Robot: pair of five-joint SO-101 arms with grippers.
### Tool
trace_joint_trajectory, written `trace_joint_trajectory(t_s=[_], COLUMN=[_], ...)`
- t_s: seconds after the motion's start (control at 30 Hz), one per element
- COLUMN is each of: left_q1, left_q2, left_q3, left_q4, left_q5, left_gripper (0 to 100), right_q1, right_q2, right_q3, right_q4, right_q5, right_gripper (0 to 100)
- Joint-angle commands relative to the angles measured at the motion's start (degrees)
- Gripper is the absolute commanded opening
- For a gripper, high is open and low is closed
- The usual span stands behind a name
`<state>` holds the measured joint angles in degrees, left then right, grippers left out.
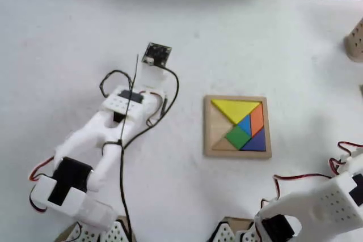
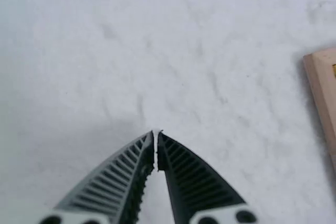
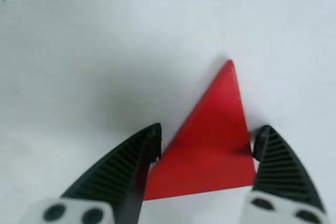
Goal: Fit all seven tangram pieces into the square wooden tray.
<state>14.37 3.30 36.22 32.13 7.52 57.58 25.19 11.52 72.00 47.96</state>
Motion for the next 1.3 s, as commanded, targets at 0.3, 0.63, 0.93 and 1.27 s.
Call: trace_joint_trajectory(t_s=[0.3, 0.63, 0.93, 1.27], left_q1=[0.7, 0.7, 0.7, 0.7], left_q2=[-0.5, -0.5, -0.5, -0.5], left_q3=[-0.6, -0.6, -0.6, -0.6], left_q4=[0.4, 0.4, 0.4, 0.4], left_q5=[-1.6, -1.6, -1.6, -1.6], left_gripper=[4, 4, 4, 4], right_q1=[4.7, 8.7, 12.0, 11.9], right_q2=[-4.4, -10.5, -8.4, -20.2], right_q3=[0.2, 0.0, 0.7, 1.1], right_q4=[2.7, 2.7, 2.5, 4.5], right_q5=[0.3, 0.4, 3.6, 3.4], right_gripper=[25.4, 25.4, 25.5, 32.3])
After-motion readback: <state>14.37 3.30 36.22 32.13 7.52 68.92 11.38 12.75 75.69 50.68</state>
